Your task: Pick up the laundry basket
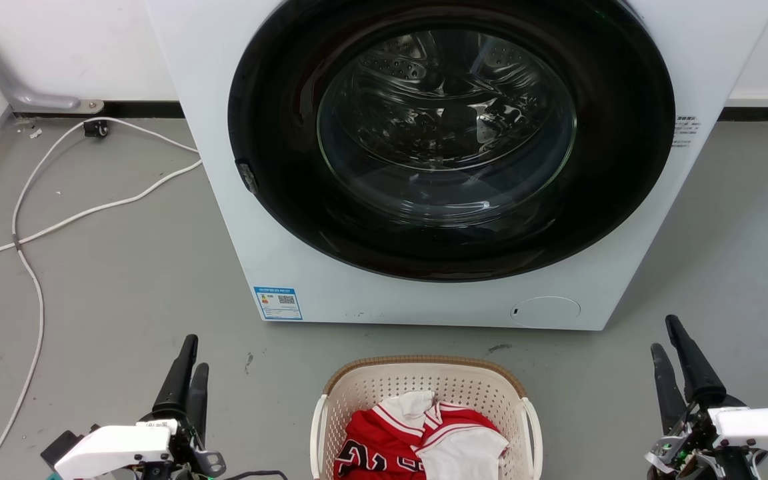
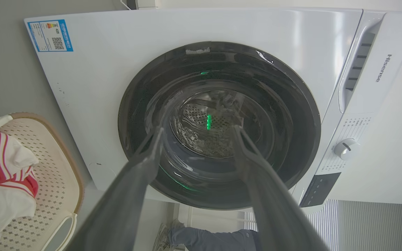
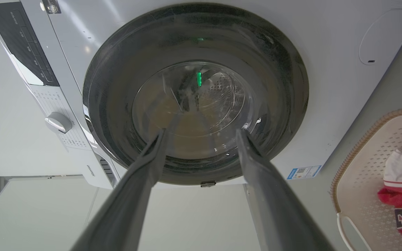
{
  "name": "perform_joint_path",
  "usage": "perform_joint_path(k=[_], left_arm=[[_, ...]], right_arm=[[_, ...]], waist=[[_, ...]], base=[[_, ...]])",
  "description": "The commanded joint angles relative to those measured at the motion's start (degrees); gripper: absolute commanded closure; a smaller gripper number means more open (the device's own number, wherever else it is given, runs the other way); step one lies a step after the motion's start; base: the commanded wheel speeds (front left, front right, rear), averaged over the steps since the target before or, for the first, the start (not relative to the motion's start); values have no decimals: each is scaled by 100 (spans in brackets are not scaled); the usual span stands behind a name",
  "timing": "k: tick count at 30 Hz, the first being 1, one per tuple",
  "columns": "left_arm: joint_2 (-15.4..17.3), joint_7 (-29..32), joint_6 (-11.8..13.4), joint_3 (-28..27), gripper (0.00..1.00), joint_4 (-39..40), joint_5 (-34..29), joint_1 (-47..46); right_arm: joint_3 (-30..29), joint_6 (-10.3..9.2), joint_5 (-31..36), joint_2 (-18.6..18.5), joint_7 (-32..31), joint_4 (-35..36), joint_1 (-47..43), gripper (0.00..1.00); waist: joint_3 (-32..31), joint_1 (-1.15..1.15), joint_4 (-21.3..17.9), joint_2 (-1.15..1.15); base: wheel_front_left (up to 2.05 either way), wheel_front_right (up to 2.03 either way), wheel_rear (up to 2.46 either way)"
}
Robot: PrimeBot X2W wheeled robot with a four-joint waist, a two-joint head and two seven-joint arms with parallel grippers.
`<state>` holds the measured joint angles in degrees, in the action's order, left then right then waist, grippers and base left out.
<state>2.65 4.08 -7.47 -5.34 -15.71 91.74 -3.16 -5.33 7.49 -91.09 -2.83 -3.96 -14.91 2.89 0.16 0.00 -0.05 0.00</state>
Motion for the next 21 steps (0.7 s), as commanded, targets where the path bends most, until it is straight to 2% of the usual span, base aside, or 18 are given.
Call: perform_joint_path(k=[1,9,21], left_arm=[[15,-74,-1,1,0,137,-70,-50],[16,-257,-2,-208,0,172,-414,-25],[19,-541,248,-503,0,493,-1383,-36]], right_arm=[[12,0,102,-15,67,165,47,0],[-64,0,475,-15,251,242,10,0],[-197,0,2074,-14,532,560,25,0]], waist=[[-1,0,-2,0],[-7,0,-4,0],[10,0,-2,0]], base=[[0,0,0],[0,0,0],[0,0,0]])
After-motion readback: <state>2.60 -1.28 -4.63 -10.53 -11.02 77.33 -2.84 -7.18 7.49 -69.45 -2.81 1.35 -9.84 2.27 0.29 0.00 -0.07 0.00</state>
